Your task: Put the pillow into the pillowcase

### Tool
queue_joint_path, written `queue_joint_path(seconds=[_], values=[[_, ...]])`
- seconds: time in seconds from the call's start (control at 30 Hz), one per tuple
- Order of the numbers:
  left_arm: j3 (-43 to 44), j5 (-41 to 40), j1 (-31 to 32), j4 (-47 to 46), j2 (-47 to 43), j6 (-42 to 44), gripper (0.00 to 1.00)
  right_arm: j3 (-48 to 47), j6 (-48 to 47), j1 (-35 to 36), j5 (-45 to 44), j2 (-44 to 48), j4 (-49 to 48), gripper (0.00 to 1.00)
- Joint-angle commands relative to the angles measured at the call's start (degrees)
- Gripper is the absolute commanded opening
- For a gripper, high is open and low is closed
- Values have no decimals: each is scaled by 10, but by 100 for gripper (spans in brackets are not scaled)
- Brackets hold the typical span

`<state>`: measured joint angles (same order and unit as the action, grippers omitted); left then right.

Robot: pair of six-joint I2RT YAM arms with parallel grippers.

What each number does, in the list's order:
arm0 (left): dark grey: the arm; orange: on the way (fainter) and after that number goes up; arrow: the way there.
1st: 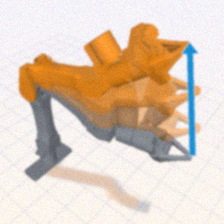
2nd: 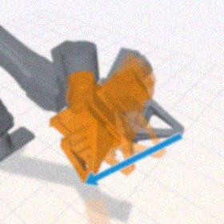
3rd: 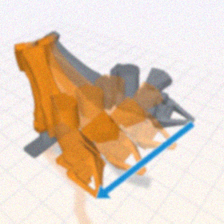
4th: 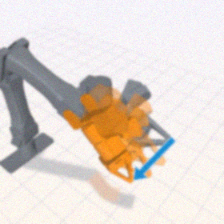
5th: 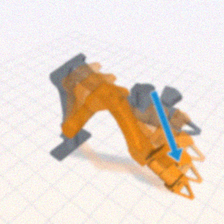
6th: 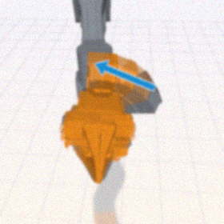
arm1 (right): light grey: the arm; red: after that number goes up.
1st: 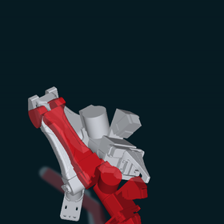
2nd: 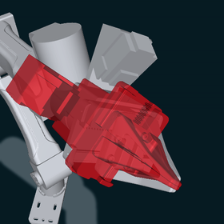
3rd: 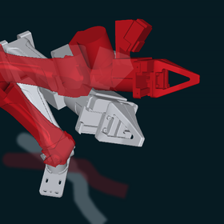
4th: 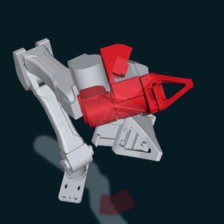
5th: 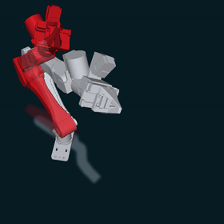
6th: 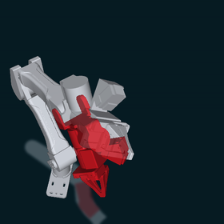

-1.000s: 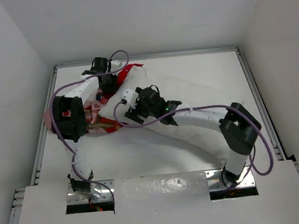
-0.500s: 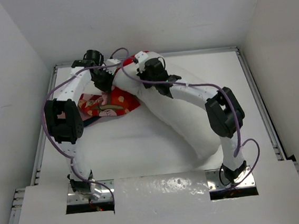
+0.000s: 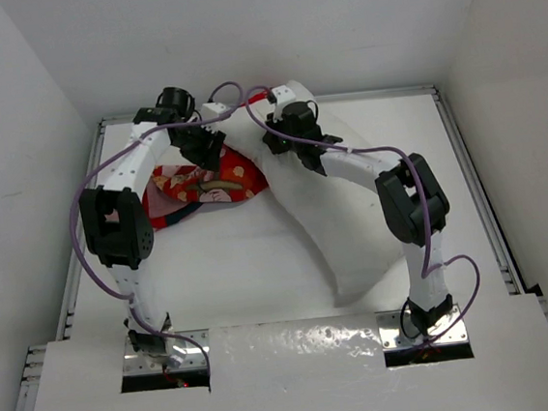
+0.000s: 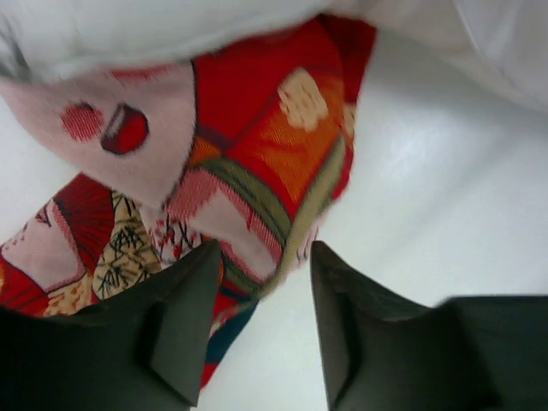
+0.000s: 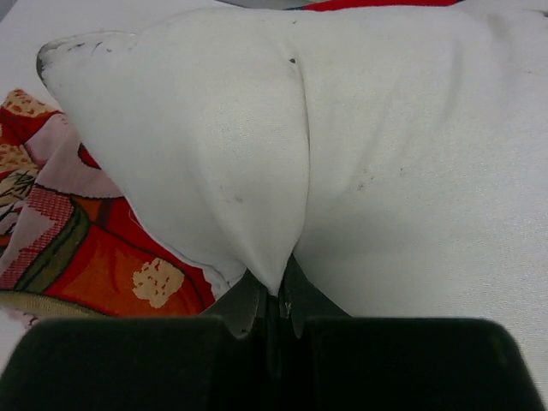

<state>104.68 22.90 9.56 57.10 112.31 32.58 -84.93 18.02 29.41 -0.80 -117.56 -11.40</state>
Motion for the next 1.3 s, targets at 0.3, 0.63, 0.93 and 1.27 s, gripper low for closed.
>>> queue_joint_path(seconds=[0.3, 0.63, 0.93, 1.27], values=[[-148, -209, 37, -181, 44, -98, 18, 13, 5, -1, 9, 29, 35, 0], [-149, -254, -67, -132, -69, 49, 0, 150, 66, -29, 78, 61, 21, 0], [-137, -222, -62, -69, -68, 79, 43, 205, 140, -26, 143, 57, -48, 0], [-58, -115, 12, -168, -25, -70, 45, 182, 145, -25, 39, 92, -5, 0]])
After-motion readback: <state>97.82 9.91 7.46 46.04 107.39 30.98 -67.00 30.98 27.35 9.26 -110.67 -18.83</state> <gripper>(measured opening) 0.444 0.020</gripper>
